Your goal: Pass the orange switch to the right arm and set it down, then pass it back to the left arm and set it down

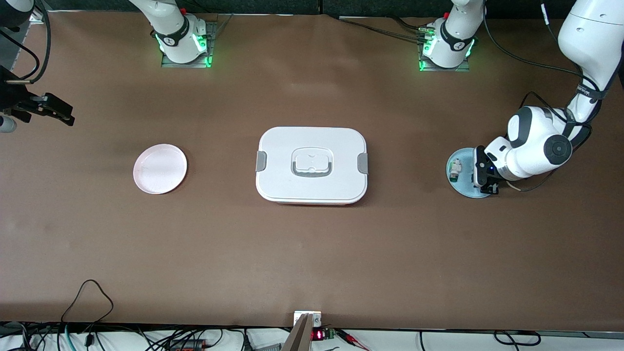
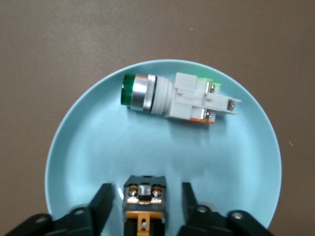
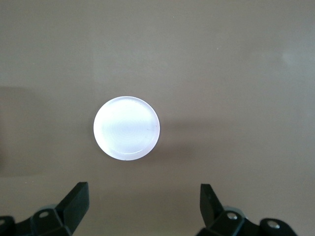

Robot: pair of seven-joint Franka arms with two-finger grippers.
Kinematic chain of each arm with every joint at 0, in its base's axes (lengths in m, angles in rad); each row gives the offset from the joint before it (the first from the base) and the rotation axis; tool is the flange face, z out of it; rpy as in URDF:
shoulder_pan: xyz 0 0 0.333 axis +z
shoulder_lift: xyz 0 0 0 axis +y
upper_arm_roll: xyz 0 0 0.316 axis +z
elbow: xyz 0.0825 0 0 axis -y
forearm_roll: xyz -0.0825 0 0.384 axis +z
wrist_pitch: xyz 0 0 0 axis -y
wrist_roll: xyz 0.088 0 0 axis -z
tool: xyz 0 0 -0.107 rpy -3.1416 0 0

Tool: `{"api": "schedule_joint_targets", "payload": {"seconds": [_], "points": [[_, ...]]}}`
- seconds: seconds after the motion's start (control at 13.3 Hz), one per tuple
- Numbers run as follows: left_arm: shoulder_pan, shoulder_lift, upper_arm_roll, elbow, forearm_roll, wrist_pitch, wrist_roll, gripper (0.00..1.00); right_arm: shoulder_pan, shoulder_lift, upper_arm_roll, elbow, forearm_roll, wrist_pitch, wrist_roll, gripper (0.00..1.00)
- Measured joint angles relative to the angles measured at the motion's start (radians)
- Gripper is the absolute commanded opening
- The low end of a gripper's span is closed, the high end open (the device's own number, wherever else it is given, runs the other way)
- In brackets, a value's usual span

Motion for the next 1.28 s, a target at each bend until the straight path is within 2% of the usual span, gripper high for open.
{"api": "schedule_joint_targets", "payload": {"seconds": [0.23, 0.45, 0.6, 0.9, 1.05, 1.28], "points": [[0.000, -0.014, -0.003, 0.040, 0.000, -0.057, -0.088, 1.00, 0.000, 0.000, 0.002, 0.026, 0.002, -0.029, -0.003, 1.00], [0.002, -0.076, -0.013, 0.126, -0.006, -0.232, -0.216, 1.00, 0.002, 0.002, 0.003, 0.026, 0.003, -0.032, -0.004, 1.00], [0.004, -0.117, -0.056, 0.225, -0.010, -0.423, -0.324, 1.00, 0.003, 0.006, 0.004, 0.027, 0.004, -0.036, -0.004, 1.00], [0.001, -0.151, -0.156, 0.513, -0.022, -0.819, -0.660, 1.00, 0.003, 0.008, 0.004, 0.027, 0.031, -0.039, -0.004, 1.00], [0.003, -0.165, -0.161, 0.609, -0.081, -0.906, -0.791, 1.00, 0.003, 0.008, 0.004, 0.028, 0.032, -0.040, -0.004, 1.00], [0.007, -0.213, -0.160, 0.681, -0.127, -0.996, -0.993, 1.00, 0.007, 0.009, 0.005, 0.031, 0.033, -0.041, -0.004, 1.00]]}}
